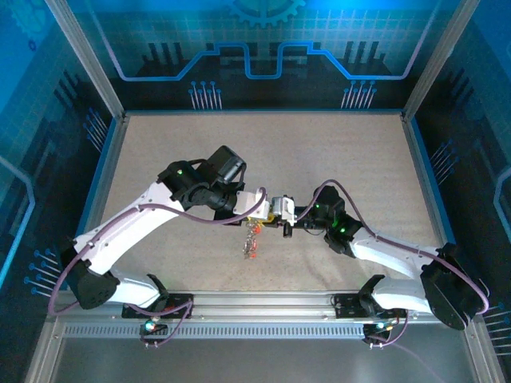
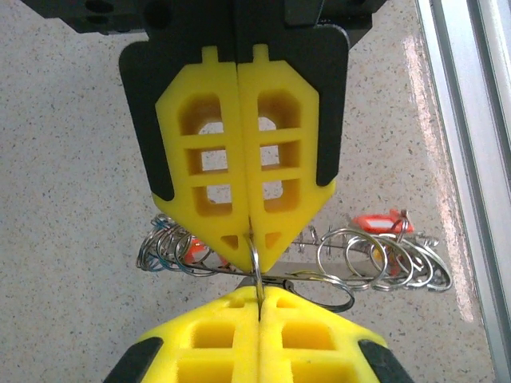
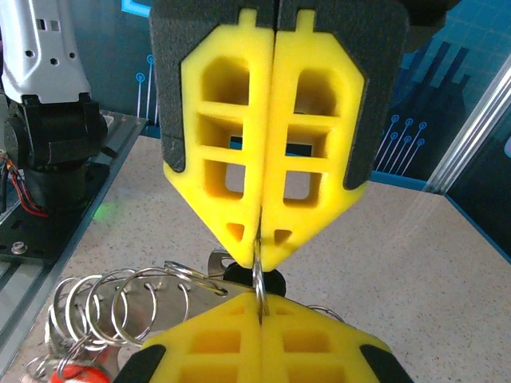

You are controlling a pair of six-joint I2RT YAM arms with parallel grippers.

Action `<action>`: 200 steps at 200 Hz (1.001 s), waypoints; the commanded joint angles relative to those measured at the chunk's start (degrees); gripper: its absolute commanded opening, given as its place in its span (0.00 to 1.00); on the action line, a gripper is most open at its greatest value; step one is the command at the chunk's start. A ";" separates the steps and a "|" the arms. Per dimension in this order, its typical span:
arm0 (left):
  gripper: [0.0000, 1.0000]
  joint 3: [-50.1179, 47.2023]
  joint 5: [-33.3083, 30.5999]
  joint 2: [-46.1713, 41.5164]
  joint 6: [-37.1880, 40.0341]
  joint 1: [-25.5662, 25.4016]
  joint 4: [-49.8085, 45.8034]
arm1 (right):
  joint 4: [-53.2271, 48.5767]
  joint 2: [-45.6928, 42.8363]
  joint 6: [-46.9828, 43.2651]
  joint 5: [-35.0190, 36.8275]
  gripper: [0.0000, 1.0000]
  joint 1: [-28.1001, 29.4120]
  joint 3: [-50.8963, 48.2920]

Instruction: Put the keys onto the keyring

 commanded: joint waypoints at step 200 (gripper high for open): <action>0.27 -16.93 18.19 -17.38 -12.08 8.92 25.13 | 20.01 -0.14 7.32 -2.42 0.00 0.22 -1.28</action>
